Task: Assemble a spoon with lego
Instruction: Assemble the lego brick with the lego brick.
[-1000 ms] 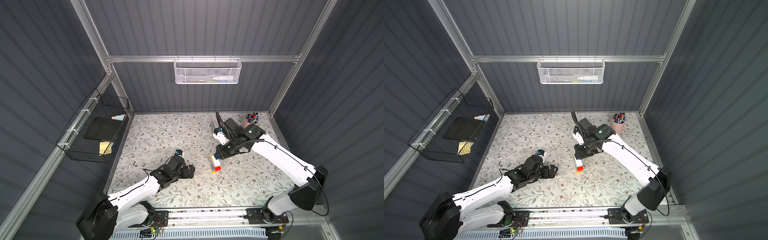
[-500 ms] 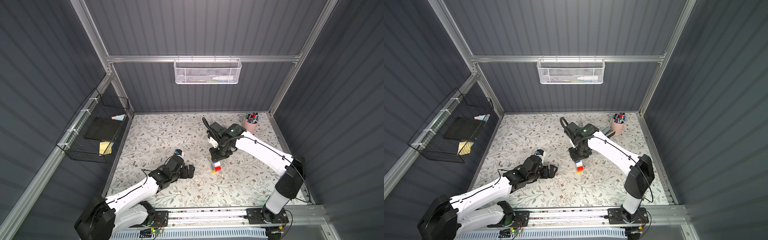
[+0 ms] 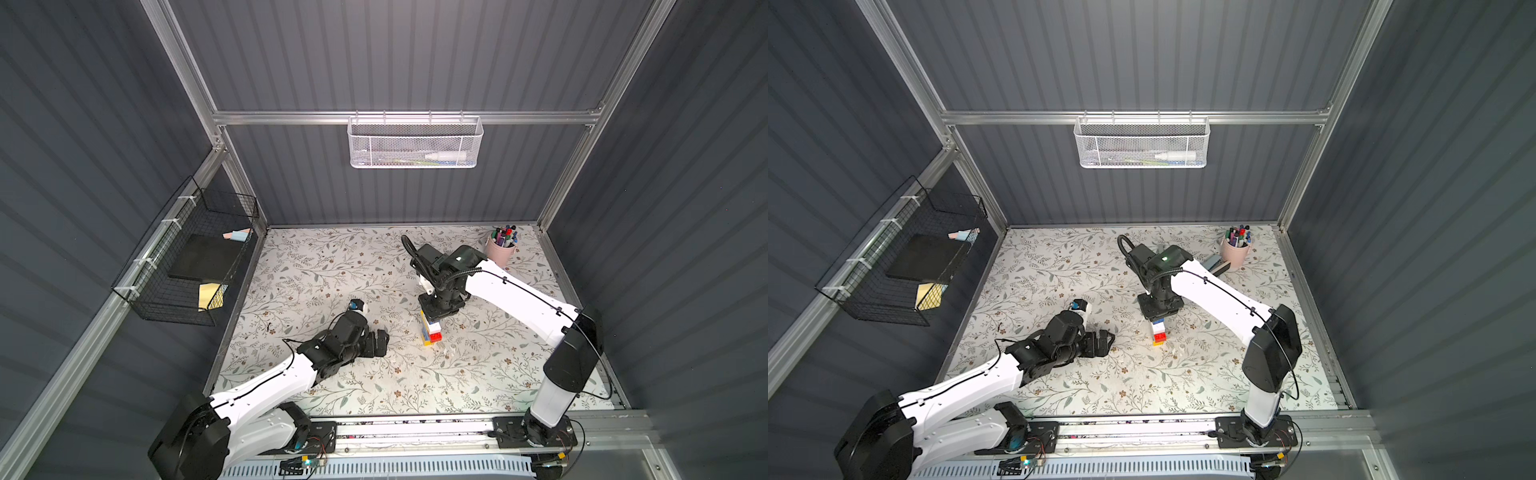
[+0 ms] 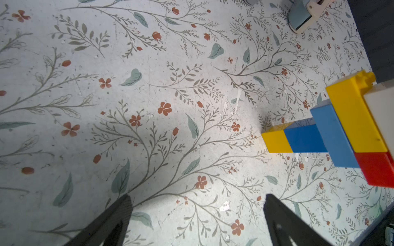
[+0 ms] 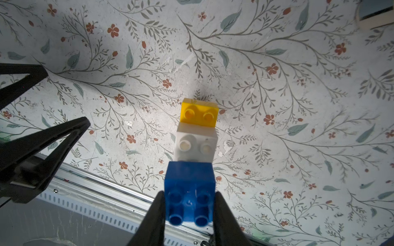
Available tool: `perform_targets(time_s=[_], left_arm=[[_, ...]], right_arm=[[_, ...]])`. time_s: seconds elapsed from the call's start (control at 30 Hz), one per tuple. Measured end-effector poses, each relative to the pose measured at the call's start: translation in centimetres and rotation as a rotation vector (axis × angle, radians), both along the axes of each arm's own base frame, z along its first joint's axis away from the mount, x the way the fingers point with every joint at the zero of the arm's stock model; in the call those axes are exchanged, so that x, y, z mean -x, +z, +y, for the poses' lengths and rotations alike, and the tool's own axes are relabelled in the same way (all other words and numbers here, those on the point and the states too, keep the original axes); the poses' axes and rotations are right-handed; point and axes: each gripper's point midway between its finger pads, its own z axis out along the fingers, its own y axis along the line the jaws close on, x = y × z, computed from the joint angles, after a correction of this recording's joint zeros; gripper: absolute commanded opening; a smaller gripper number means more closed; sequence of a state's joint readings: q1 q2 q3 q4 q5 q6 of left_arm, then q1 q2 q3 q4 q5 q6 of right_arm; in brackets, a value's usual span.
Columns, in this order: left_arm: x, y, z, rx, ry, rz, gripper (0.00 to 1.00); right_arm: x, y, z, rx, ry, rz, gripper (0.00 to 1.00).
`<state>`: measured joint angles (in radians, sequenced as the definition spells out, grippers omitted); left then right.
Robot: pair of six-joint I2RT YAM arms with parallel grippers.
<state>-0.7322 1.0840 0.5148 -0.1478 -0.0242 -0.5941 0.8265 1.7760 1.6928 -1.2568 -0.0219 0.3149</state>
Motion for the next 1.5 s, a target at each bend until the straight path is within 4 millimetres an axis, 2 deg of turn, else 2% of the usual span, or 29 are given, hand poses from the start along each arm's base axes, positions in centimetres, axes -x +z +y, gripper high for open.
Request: perform_targets(time_s=[1.0, 1.2, 1.3, 1.5], left_arm=[[0.13, -0.08, 0.15, -0.006, 0.001, 0.005, 0.99], [0.09, -0.08, 0.20, -0.008, 0.004, 0.003, 0.99], [0.06, -0.09, 0.23, -0.009, 0.005, 0.002, 0.99], [0.06, -0.09, 0.24, -0.010, 0.005, 0.002, 0.99]], right_arm=[[0.17, -0.87, 0.09, -0.025, -0.005, -0.007, 0.19], [0.17, -0.84, 0.09, -0.025, -0.006, -0.007, 0.27], [0.18, -0.74, 0.08, -0.025, -0.010, -0.006, 0.36], [0.09, -0.69, 0.52, -0.027, -0.024, 0.009, 0.47]])
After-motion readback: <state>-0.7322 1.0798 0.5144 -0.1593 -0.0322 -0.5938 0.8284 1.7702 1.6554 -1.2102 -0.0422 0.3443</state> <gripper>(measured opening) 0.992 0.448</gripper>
